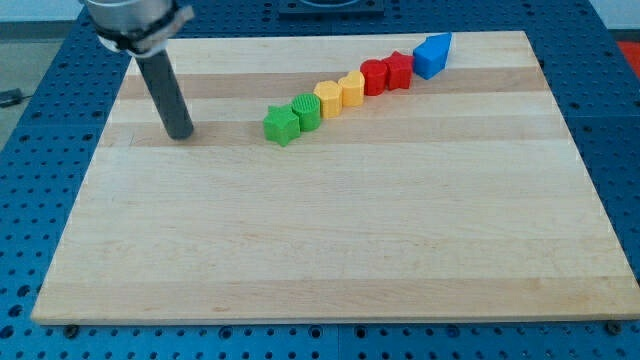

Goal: Place the green star to the bottom left corner of the board

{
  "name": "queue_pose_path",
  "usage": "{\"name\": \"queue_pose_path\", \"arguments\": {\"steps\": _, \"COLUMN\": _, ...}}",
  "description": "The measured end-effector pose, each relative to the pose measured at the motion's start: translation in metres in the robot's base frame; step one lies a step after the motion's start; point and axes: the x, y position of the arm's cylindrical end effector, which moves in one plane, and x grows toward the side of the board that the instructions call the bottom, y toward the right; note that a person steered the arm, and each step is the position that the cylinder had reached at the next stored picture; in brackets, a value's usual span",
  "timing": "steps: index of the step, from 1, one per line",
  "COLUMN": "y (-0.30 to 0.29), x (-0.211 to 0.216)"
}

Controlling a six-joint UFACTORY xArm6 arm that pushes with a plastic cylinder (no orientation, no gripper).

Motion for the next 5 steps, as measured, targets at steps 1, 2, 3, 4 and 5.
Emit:
{"name": "queue_pose_path", "arguments": {"steps": 1, "y": -0.001, "x": -0.02}}
{"name": "queue_pose_path", "arguments": {"steps": 2, "y": 0.017, "x": -0.02}}
{"name": "queue_pose_path", "arguments": {"steps": 3, "y": 0.04, "x": -0.02}}
{"name": "queue_pose_path", "arguments": {"steps": 4, "y": 0.065, "x": -0.02}}
{"name": "queue_pose_path", "arguments": {"steps": 5, "y": 0.092, "x": -0.021}}
